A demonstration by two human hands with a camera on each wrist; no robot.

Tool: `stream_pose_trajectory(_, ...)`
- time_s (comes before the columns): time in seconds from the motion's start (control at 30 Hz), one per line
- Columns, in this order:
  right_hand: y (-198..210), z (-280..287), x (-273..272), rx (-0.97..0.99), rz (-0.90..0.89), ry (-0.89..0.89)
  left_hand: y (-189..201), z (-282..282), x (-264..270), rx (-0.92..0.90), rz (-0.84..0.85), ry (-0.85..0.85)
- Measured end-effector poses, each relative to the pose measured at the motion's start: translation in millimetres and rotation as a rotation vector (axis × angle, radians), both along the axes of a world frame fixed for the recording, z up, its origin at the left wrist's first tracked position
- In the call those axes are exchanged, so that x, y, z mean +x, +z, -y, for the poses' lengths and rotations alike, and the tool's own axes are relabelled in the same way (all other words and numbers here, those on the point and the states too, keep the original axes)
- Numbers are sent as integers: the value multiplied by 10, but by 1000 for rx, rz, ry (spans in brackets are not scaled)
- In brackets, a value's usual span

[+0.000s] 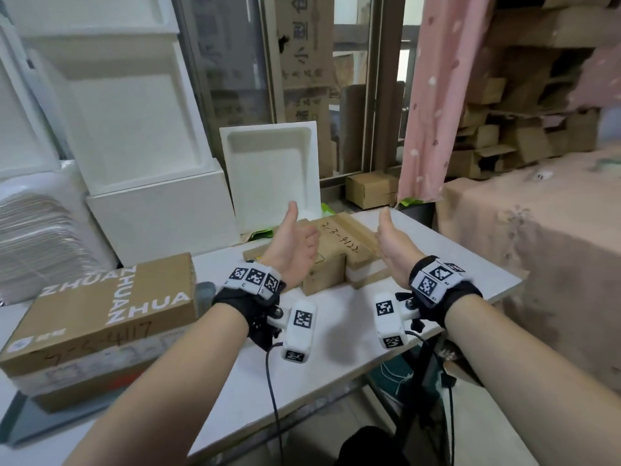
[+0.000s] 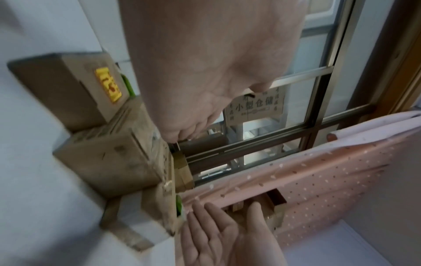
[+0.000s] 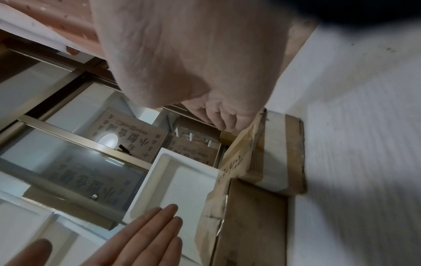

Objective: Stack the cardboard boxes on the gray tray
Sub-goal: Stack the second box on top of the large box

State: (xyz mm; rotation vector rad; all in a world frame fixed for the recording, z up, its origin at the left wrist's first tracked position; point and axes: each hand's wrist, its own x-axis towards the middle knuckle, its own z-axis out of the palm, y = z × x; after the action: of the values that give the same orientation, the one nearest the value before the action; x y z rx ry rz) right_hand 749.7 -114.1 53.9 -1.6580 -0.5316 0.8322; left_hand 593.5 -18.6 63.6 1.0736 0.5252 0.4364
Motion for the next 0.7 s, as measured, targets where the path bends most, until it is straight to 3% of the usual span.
stream_pose_trajectory(0.27, -245, 48, 399, -28, 103, -114, -363, 215, 462, -14, -87, -111)
stream_pose_trajectory(0.7, -553, -66, 577, -106, 91, -143, -522, 200, 500, -58, -66, -43)
